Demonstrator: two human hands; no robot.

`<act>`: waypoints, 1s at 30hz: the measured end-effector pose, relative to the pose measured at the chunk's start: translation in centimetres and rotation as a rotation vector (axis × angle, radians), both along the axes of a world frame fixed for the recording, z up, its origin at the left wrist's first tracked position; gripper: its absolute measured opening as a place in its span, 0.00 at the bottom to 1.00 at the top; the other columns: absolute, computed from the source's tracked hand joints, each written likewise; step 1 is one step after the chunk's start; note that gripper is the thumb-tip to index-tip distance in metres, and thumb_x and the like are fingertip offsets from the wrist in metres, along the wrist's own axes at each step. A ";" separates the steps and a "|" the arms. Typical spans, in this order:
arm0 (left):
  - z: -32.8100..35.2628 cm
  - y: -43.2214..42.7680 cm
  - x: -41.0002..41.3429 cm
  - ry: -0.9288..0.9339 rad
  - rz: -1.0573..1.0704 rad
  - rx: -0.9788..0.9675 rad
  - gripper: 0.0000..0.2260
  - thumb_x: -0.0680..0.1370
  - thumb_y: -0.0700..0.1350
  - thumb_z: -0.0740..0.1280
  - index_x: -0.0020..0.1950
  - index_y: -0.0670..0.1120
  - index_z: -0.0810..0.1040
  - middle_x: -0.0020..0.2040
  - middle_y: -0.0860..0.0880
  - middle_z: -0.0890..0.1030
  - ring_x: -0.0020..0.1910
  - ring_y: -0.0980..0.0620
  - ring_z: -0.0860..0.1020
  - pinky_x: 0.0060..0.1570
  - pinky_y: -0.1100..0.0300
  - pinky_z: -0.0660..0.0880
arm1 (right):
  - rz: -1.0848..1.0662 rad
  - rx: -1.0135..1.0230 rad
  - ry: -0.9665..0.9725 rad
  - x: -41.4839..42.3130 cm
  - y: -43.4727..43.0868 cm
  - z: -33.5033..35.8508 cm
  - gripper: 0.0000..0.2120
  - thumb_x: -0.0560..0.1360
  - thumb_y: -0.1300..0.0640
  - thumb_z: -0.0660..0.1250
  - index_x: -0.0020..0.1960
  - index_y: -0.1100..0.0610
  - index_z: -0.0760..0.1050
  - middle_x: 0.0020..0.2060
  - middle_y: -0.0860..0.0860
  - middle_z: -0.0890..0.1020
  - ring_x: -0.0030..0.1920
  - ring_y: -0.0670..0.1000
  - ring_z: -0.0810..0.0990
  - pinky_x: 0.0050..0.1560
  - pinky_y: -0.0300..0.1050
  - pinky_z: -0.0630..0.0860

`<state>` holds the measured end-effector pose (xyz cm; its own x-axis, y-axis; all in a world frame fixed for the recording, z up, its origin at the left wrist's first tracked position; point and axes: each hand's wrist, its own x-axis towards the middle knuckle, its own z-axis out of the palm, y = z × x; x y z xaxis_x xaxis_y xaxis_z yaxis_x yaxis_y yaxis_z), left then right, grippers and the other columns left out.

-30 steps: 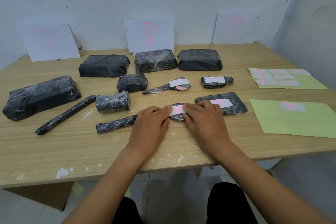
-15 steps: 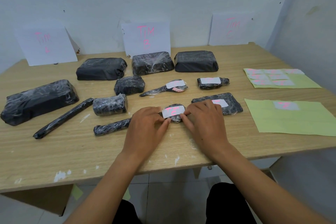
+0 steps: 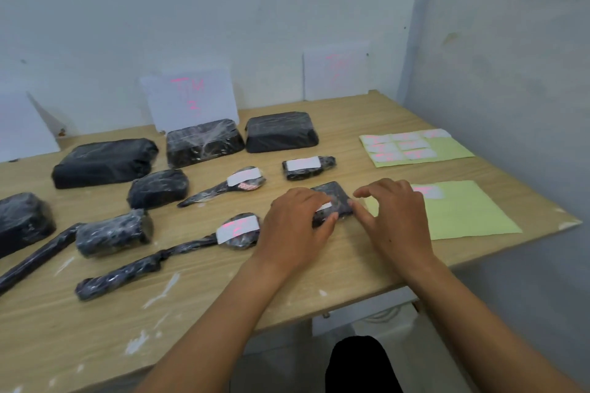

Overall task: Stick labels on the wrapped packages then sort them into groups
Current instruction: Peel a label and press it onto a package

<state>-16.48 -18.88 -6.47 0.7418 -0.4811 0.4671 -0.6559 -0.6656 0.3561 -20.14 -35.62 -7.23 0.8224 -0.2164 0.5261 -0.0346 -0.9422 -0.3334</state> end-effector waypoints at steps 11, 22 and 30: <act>-0.5 -10.1 1.6 0.225 -0.115 0.062 0.17 0.80 0.53 0.62 0.66 0.50 0.75 0.65 0.53 0.76 0.65 0.56 0.70 0.61 0.64 0.64 | -0.147 0.048 0.193 -0.9 -9.8 -0.2 0.14 0.78 0.48 0.64 0.60 0.52 0.77 0.57 0.49 0.78 0.58 0.54 0.73 0.55 0.49 0.70; -2.7 -12.5 2.2 0.223 -0.186 0.051 0.16 0.79 0.50 0.63 0.64 0.45 0.77 0.65 0.51 0.75 0.66 0.54 0.68 0.63 0.66 0.61 | -0.059 0.171 0.297 0.7 -11.6 -0.6 0.17 0.72 0.42 0.69 0.55 0.51 0.79 0.53 0.46 0.77 0.56 0.50 0.72 0.48 0.45 0.70; -2.9 -12.7 2.2 0.160 -0.214 0.070 0.15 0.80 0.48 0.62 0.64 0.43 0.77 0.64 0.49 0.76 0.65 0.51 0.68 0.65 0.61 0.63 | -0.044 0.153 0.293 1.6 -11.6 0.1 0.09 0.74 0.47 0.69 0.50 0.50 0.82 0.48 0.46 0.78 0.53 0.48 0.75 0.43 0.43 0.69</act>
